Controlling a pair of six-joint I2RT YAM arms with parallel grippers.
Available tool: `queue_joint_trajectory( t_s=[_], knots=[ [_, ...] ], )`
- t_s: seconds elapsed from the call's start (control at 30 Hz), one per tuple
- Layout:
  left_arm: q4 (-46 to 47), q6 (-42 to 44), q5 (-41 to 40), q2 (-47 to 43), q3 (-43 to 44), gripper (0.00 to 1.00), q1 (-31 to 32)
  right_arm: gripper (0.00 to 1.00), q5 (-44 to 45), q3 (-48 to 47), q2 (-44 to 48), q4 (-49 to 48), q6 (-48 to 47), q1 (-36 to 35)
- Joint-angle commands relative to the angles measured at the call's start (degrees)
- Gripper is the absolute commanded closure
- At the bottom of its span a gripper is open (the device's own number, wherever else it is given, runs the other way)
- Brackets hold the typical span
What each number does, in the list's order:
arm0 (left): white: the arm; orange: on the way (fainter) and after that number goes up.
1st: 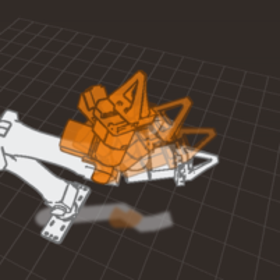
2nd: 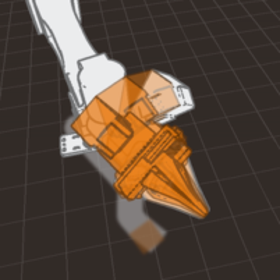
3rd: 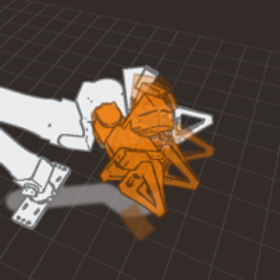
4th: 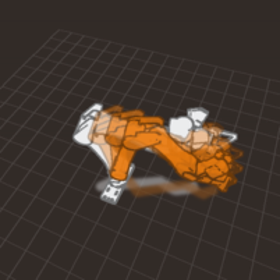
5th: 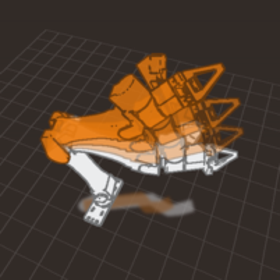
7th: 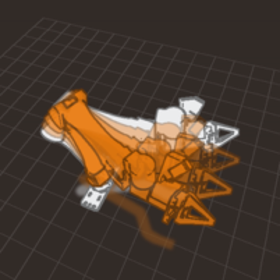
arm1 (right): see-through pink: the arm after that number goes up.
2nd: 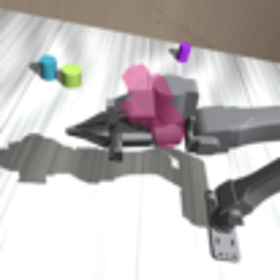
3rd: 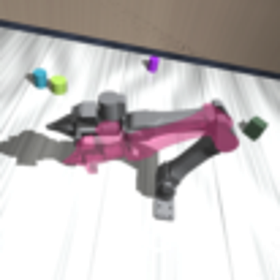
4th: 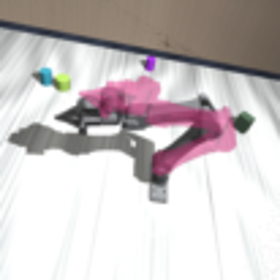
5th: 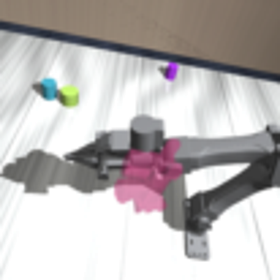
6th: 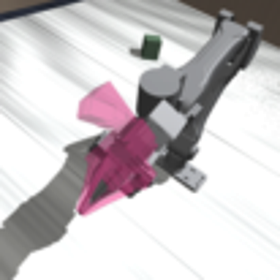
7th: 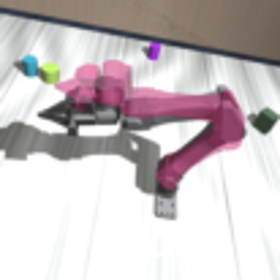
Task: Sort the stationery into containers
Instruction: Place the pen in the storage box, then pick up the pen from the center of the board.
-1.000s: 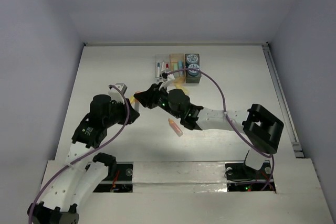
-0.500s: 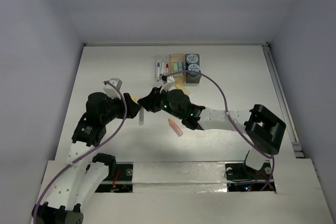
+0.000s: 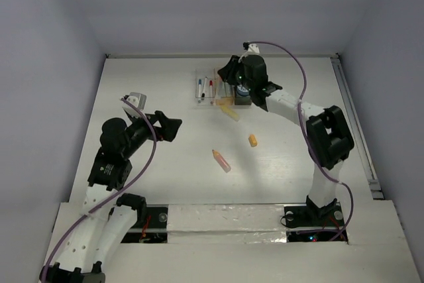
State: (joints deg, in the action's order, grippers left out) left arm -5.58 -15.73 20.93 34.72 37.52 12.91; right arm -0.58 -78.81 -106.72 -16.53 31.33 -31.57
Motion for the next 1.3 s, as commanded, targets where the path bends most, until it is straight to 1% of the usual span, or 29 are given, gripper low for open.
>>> queue_joint_trajectory(
  t_s=[0.0,0.03,0.1,0.17,0.2,0.23,0.33,0.43,0.47,0.5,0.53,0.57,0.6,0.63,0.67,0.7,0.8,0.83,0.9,0.93,1.0,1.03,1.07,1.17,1.27],
  knots=[
    [2.33,0.17,-0.71,0.7,2.56,0.01,1.5,1.0,-1.62,-9.49,-6.28,6.6,-7.06,3.78],
    [1.9,0.34,-1.32,0.96,2.65,0.01,1.51,1.0,-1.62,-11.61,-7.79,8.6,-8.64,4.41],
    [1.72,0.52,-1.94,1.31,2.82,0.01,2.73,1.0,-1.97,-16.7,-11.39,9.59,-9.79,5.55],
    [1.45,0.61,-2.29,1.75,2.91,0.01,2.74,1.0,-1.62,-19.44,-13.51,10.55,-11.55,6.17],
    [1.37,0.7,-2.56,1.84,2.91,0.01,3.35,1.0,-1.18,-23.11,-14.65,11.69,-11.99,6.17],
    [1.19,0.7,-2.65,1.84,3.0,0.01,3.35,1.0,-1.09,-24.8,-16.92,13.18,-12.52,6.78],
    [0.93,0.78,-3.35,2.37,3.18,0.01,3.97,1.0,-1.62,-28.06,-19.83,15.65,-13.31,6.79],
    [0.84,1.05,-3.61,3.07,3.44,0.01,4.5,1.0,-3.2,-28.77,-21.07,16.36,-12.88,6.79],
    [0.84,1.05,-3.61,3.33,3.44,0.01,4.5,0.94,-3.55,-28.86,-21.42,16.88,-12.7,6.79],
    [0.84,0.96,-3.79,3.42,3.44,0.01,4.5,0.86,-3.55,-29.03,-21.51,18.28,-12.7,6.79],
    [0.75,1.05,-3.79,3.6,3.44,0.01,4.5,0.61,-3.12,-29.47,-21.6,19.42,-12.7,6.79],
    [0.75,1.05,-3.96,3.6,3.44,0.01,4.5,0.47,-2.85,-29.91,-21.6,19.87,-12.87,6.79],
    [0.75,1.05,-4.05,3.69,3.44,0.01,4.5,0.34,-2.85,-30.96,-20.99,20.22,-13.14,6.79],
    [0.75,1.05,-4.23,3.69,3.44,0.01,4.5,0.25,-2.94,-31.41,-20.55,20.57,-13.4,6.79],
    [0.75,0.96,-4.4,3.78,3.44,0.01,4.5,0.14,-3.02,-31.41,-19.77,20.58,-13.49,6.79],
    [0.75,0.96,-4.58,3.78,3.35,0.01,4.5,0.1,-3.55,-30.97,-17.67,20.49,-13.66,6.79],
    [0.66,0.7,-5.46,3.69,3.35,0.01,4.5,0.08,-6.18,-28.17,-13.53,19.0,-14.1,6.79],
    [0.4,0.61,-6.07,3.69,3.35,0.01,4.5,0.08,-6.71,-24.33,-10.04,18.3,-14.8,6.27],
    [0.22,0.43,-6.69,3.43,3.44,0.01,4.5,0.12,-7.68,-18.78,-5.72,16.54,-15.51,5.56],
    [0.14,0.26,-7.21,3.34,3.44,0.01,4.5,0.15,-8.2,-11.88,-1.08,14.53,-16.12,4.95],
    [-0.04,0.17,-7.31,3.07,3.35,0.01,3.97,0.21,-9.78,-4.38,3.51,11.88,-16.39,4.41],
    [0.13,0.08,-7.3,2.99,3.35,0.01,3.97,0.24,-10.23,2.8,7.62,11.01,-16.48,4.41],
    [0.14,0.08,-7.13,2.99,3.35,0.01,3.97,0.32,-10.93,5.83,9.4,10.13,-16.83,4.41],
    [0.49,-0.01,-6.34,2.72,3.35,0.01,3.97,0.35,-10.94,14.08,13.97,12.48,-19.37,4.41],
    [0.66,-0.01,-5.9,2.28,3.26,0.01,3.97,0.34,-10.23,17.36,14.7,15.21,-22.45,4.41]
  ],
)
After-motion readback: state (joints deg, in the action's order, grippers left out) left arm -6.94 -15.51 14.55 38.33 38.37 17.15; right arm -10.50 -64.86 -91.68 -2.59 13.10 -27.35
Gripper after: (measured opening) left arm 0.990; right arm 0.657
